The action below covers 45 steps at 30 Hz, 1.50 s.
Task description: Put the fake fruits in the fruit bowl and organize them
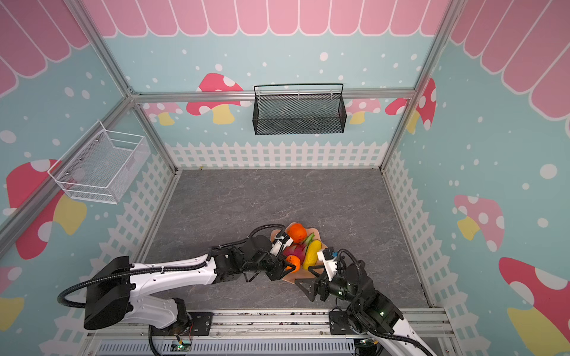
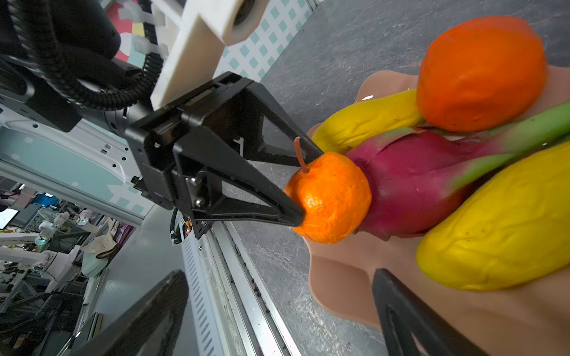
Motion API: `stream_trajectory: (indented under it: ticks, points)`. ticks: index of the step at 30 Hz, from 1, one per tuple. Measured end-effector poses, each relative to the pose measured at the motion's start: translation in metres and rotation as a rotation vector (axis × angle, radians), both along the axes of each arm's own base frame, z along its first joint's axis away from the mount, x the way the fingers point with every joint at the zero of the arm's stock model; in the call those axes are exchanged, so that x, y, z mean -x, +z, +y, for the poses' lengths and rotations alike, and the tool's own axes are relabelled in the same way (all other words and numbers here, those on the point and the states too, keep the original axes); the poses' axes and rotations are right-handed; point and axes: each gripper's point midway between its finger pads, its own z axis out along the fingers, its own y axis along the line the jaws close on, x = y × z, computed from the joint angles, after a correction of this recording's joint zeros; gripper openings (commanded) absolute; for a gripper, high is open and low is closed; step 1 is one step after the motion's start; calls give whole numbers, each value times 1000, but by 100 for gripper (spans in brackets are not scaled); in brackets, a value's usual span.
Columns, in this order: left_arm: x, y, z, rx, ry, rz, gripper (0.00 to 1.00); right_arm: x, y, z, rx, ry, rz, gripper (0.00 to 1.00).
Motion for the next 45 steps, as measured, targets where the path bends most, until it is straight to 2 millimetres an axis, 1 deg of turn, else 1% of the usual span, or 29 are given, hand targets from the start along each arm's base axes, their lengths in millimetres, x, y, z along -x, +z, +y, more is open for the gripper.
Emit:
stream_trajectory:
  ticks: [5,8,13,16,18,21,23,28,30,32,35,37,39,42,45]
  points:
    - [7,-1,-16,-7,-42,-4,53,4,-4,0,9,14,17,96]
    - [10,0,-26,-18,-57,-17,53,5,-3,-1,10,15,18,97]
    - [7,0,-31,-55,-43,-32,54,4,0,-3,17,2,10,96]
    - [3,-7,-36,-85,-34,-32,57,4,2,-3,14,5,6,97]
    - [2,-17,-36,-110,-33,-23,59,5,5,-3,10,8,1,97]
    - [4,-25,-34,-135,-35,-13,66,5,5,-3,9,8,0,97]
    - [5,-26,-34,-140,-38,-14,71,5,5,-3,9,8,0,96]
    - [5,-22,-33,-140,-43,-25,79,4,5,-3,10,4,-1,97]
    - [4,-14,-31,-129,-35,-38,81,3,5,-4,10,-1,-2,96]
    - [1,-1,-28,-112,-19,-63,83,1,8,-5,8,-15,-8,97]
    - [-7,23,-17,-93,35,-118,91,-4,15,-8,-2,-54,-13,97]
    - [-16,36,-4,-101,97,-161,93,-9,17,-11,-9,-92,-9,97]
    - [-31,45,14,-124,183,-194,96,-14,18,-14,-15,-130,-3,96]
    - [-62,55,56,-155,350,-231,99,-23,19,-11,-13,-156,5,96]
    - [-91,66,113,-164,535,-274,100,-37,5,1,56,-149,57,96]
